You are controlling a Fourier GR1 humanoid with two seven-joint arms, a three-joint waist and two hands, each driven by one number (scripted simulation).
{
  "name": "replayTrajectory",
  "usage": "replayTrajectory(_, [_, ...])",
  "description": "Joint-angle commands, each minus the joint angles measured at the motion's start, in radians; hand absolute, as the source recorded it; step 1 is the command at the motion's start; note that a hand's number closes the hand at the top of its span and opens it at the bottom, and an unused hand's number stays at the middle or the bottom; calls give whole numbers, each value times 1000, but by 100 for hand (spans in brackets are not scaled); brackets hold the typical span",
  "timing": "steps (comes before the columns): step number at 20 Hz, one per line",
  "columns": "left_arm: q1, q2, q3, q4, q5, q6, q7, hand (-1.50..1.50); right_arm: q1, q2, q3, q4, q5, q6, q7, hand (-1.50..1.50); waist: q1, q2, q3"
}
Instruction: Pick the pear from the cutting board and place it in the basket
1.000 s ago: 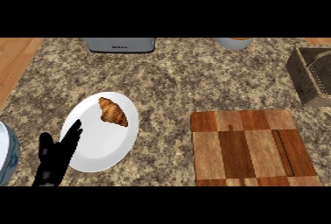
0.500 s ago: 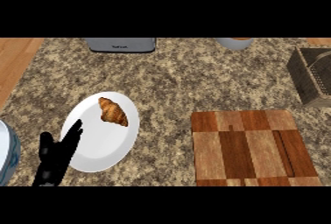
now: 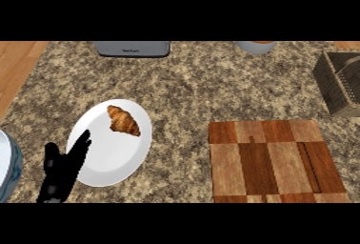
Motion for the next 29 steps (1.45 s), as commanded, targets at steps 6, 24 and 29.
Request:
replayTrajectory(6, [-25, 26, 15, 30, 19, -36, 49, 0, 58, -135, 98, 156, 146, -41, -131, 150, -2, 8, -6])
replayTrajectory(24, [18, -27, -8, 56, -21, -6, -12, 0, 1, -359, -42, 387, 53, -68, -241, -150, -3, 7, -6])
replayTrajectory(29, [-19, -32, 3, 33, -8, 6, 33, 0, 76, -459, -103, 444, 13, -51, -293, -150, -8, 10, -4])
